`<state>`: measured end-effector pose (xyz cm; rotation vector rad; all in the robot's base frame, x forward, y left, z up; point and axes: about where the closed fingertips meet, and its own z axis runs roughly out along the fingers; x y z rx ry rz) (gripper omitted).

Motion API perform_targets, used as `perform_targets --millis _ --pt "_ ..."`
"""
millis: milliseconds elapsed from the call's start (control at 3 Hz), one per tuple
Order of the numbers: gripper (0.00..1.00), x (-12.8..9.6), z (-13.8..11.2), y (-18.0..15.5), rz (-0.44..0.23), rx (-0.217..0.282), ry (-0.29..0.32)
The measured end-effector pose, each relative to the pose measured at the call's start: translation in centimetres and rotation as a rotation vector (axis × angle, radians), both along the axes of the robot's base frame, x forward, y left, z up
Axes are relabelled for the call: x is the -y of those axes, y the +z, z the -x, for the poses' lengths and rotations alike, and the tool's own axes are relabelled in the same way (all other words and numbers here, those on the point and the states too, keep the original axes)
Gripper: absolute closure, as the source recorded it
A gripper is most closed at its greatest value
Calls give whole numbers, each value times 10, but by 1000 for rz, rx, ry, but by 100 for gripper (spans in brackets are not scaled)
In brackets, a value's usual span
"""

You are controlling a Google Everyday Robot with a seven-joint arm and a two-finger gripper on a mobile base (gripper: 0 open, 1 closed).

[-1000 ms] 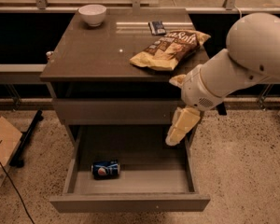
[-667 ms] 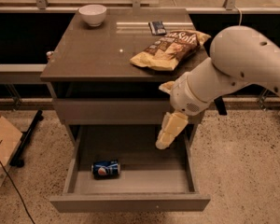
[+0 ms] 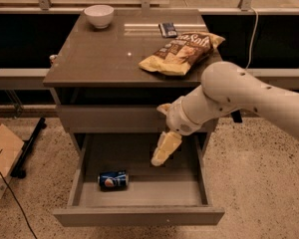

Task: Pick pepsi can from middle drawer and place on counter

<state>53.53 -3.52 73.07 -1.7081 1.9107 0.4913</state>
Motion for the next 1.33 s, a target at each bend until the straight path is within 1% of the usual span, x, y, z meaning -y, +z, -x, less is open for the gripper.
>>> perform_targets --millis 333,667,1000,1333 --pt "0 -14 -17 -41 -55 -8 -22" --pt "0 -15 -20 -49 -61 -15 -29" --pt "0 -18 -19 -59 -50 -30 -30" --pt "0 -33 -21 -83 -73 -42 -14"
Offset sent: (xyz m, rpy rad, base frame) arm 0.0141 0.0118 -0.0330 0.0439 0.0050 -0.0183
